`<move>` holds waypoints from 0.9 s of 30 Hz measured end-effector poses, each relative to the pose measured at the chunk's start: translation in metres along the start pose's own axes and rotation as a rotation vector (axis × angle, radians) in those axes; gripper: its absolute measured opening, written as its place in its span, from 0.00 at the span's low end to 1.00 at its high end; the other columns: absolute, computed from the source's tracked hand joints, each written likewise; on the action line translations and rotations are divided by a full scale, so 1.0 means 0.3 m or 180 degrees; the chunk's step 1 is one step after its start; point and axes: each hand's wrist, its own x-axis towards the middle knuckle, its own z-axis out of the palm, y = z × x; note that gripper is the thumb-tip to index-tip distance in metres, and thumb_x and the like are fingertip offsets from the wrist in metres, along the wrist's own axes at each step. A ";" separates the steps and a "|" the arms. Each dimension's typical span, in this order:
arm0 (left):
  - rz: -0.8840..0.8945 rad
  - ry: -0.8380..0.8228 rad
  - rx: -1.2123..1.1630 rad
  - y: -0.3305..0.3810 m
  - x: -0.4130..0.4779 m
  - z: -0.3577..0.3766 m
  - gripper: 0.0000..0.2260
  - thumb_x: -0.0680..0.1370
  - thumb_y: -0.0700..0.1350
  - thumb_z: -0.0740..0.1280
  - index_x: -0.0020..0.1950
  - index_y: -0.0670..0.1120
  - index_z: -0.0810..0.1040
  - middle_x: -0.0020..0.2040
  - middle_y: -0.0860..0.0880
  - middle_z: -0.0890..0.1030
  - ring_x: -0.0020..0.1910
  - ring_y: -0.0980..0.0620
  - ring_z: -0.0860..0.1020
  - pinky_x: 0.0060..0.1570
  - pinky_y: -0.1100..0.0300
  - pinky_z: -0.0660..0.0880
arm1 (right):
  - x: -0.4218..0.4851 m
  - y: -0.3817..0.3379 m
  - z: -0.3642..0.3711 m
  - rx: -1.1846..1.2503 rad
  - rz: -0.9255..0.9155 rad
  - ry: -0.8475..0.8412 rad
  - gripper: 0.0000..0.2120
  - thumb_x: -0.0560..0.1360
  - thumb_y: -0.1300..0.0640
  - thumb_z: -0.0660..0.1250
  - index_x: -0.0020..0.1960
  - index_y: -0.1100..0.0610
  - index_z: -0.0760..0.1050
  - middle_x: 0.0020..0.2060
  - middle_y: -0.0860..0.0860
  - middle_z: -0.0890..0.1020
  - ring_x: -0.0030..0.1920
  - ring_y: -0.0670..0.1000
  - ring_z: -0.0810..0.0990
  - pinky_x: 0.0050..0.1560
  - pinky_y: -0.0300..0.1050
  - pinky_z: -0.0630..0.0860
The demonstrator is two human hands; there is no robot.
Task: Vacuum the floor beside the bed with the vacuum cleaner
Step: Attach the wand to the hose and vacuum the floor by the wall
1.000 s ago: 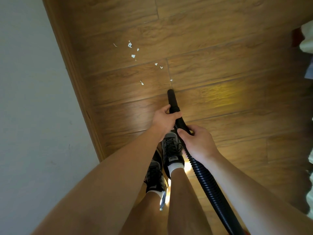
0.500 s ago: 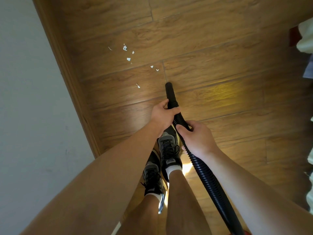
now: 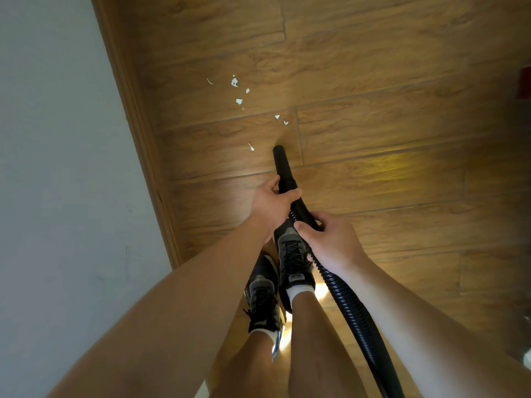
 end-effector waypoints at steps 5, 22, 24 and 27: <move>-0.0037 0.0129 -0.0148 -0.019 -0.007 -0.059 0.30 0.76 0.43 0.75 0.76 0.48 0.71 0.53 0.44 0.84 0.50 0.46 0.85 0.56 0.46 0.82 | 0.004 -0.016 0.041 -0.0190 -0.0122 -0.0155 0.03 0.80 0.53 0.68 0.50 0.46 0.79 0.37 0.63 0.84 0.27 0.54 0.79 0.31 0.51 0.79; -0.0033 0.0327 -0.0073 0.055 -0.013 -0.117 0.17 0.78 0.42 0.73 0.67 0.47 0.77 0.50 0.47 0.83 0.50 0.48 0.83 0.54 0.53 0.81 | 0.047 -0.097 0.070 -0.0632 -0.0024 -0.0270 0.07 0.80 0.49 0.66 0.52 0.50 0.81 0.32 0.56 0.83 0.28 0.55 0.82 0.33 0.54 0.81; -0.0054 0.0300 -0.0028 0.076 -0.008 -0.111 0.13 0.78 0.42 0.73 0.61 0.49 0.78 0.50 0.47 0.84 0.50 0.47 0.84 0.55 0.50 0.82 | 0.054 -0.106 0.063 -0.0675 -0.0058 -0.0226 0.08 0.80 0.48 0.66 0.52 0.50 0.81 0.30 0.53 0.82 0.29 0.57 0.83 0.33 0.55 0.81; 0.0011 0.0204 0.0145 0.104 -0.005 -0.102 0.16 0.77 0.44 0.74 0.64 0.47 0.80 0.46 0.50 0.83 0.46 0.49 0.84 0.53 0.51 0.82 | 0.060 -0.100 0.057 -0.0681 -0.0066 -0.0152 0.08 0.79 0.46 0.65 0.50 0.49 0.80 0.29 0.51 0.80 0.32 0.60 0.83 0.35 0.59 0.81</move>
